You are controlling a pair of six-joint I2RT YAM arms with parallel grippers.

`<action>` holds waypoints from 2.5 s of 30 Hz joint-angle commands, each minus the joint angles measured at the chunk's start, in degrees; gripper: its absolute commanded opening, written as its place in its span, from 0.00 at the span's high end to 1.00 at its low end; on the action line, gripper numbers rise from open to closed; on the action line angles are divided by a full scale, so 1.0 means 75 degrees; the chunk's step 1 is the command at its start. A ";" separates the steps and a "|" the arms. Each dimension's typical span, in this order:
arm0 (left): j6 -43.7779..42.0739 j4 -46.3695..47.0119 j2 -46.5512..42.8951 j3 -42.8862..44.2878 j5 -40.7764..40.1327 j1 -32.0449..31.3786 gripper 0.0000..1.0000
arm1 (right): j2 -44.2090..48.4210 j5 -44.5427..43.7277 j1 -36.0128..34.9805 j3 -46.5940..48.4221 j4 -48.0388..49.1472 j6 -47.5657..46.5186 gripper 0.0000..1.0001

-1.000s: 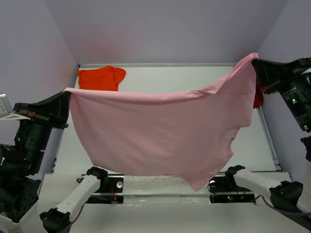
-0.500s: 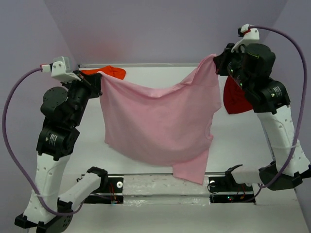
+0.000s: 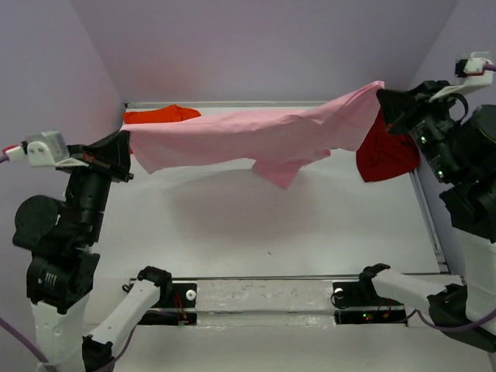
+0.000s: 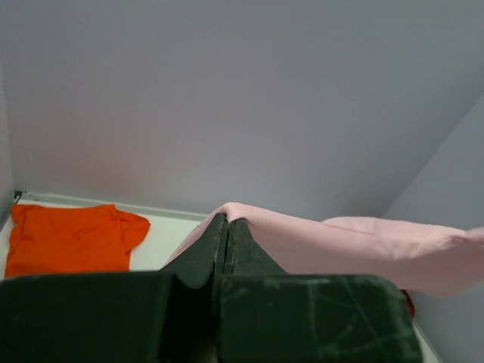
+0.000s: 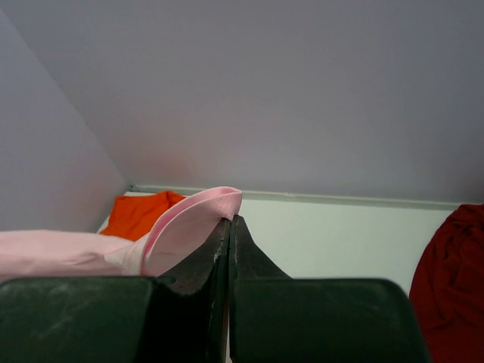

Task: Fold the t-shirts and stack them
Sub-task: Flatten the tshirt out, then fold the tshirt

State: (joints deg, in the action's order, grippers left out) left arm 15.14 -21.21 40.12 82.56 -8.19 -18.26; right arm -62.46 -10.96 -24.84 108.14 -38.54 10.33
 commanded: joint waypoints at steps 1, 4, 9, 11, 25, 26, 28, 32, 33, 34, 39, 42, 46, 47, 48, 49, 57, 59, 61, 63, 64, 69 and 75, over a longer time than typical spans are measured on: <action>0.0160 -0.0170 -0.0566 0.0195 0.0410 0.0033 1.00 | 0.0697 0.0429 -0.0040 0.0055 0.0091 0.0064 1.00; 0.0290 -0.0300 -0.0976 0.0043 0.0657 0.0138 1.00 | 0.1342 0.0535 -0.0040 -0.0355 -0.0087 0.0193 1.00; 0.0524 -0.0476 -0.1212 -0.0005 0.1044 0.0278 1.00 | 0.1648 0.0547 -0.0040 -0.0170 -0.0555 0.0264 1.00; 0.0606 -0.0476 -0.1108 0.0112 0.1056 0.0349 1.00 | 0.1450 0.0524 -0.0040 0.0390 -0.0719 0.0217 1.00; 0.0197 -0.0067 0.1551 0.2080 0.0296 0.0010 1.00 | -0.2860 -0.0612 -0.0040 0.4736 -0.1095 -0.0194 1.00; 0.0081 0.0015 0.1924 0.2151 0.0190 -0.0026 1.00 | -0.3200 -0.0798 -0.0040 0.4939 -0.1095 -0.0251 1.00; 0.0009 0.0179 0.2452 0.2199 -0.0219 -0.0026 1.00 | -0.4135 -0.1184 -0.0040 0.5140 -0.1107 -0.0357 1.00; -0.0050 0.1080 0.2993 0.1042 -0.0444 0.0184 1.00 | -0.5102 -0.1807 -0.0040 0.4604 -0.0933 -0.0357 1.00; 0.0055 0.1488 0.3099 0.0389 -0.0293 0.0428 1.00 | -0.5033 -0.1994 -0.0040 0.3360 0.0078 -0.0473 1.00; 0.0091 0.1759 0.3204 0.0022 -0.0268 0.0512 1.00 | -0.4846 -0.2019 0.0053 0.2419 0.0703 -0.0475 1.00; 0.0313 0.3482 0.4621 -0.1960 -0.0502 0.1144 1.00 | -0.4878 -0.2007 0.0663 -0.1193 0.2780 -0.0053 1.00; 0.0267 0.4080 0.5909 -0.2429 -0.0910 0.1239 1.00 | -0.5416 -0.2042 0.0664 -0.2098 0.3333 0.0099 1.00; 0.0244 0.4153 0.7678 -0.2080 -0.0738 0.1321 1.00 | -0.6237 -0.2019 0.0734 -0.2419 0.3827 0.0240 1.00; 0.0232 0.3967 0.8309 -0.1766 -0.0621 0.1368 1.00 | -0.6401 -0.2007 0.0734 -0.2395 0.3827 0.0287 1.00; 0.0209 0.3895 0.8605 -0.1589 -0.0550 0.1380 1.00 | -0.6554 -0.1961 0.0804 -0.2383 0.3850 0.0264 1.00; 0.0197 0.3779 0.8898 -0.1413 -0.0433 0.1392 1.00 | -0.6799 -0.1914 0.0804 -0.2348 0.3862 0.0264 1.00; 0.0232 0.3028 1.0061 -0.0181 0.0224 0.1568 1.00 | -0.6990 -0.1738 0.0804 -0.2382 0.3932 0.0240 1.00; 0.0185 0.2911 1.0015 -0.0134 0.0154 0.1579 1.00 | -0.6849 -0.1726 0.0804 -0.2465 0.3897 0.0228 1.00; 0.0208 0.2840 0.9886 -0.0110 0.0154 0.1638 1.00 | -0.6580 -0.1737 0.0804 -0.2629 0.3781 0.0205 1.00; 0.0208 0.2736 0.9583 -0.0192 0.0200 0.1661 1.00 | -0.6381 -0.1785 0.0804 -0.2757 0.3651 0.0275 1.00; 0.0220 0.2584 0.9476 -0.0181 0.0247 0.1708 1.00 | -0.6136 -0.1785 0.0804 -0.2944 0.3593 0.0287 1.00; 0.0267 0.1229 0.9065 0.0391 0.0741 0.1861 1.00 | -0.5665 -0.1561 0.0804 -0.3157 0.2705 0.0508 1.00; 0.0454 0.1000 0.7930 -0.0121 0.0903 0.1907 1.00 | -0.4424 -0.1363 0.0804 -0.4432 0.2444 0.0872 1.00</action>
State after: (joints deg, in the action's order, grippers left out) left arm 17.69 -11.38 107.81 81.84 -3.29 -4.40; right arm -101.49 -22.26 -18.83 79.24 -17.65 14.44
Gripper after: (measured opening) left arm 0.014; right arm 0.009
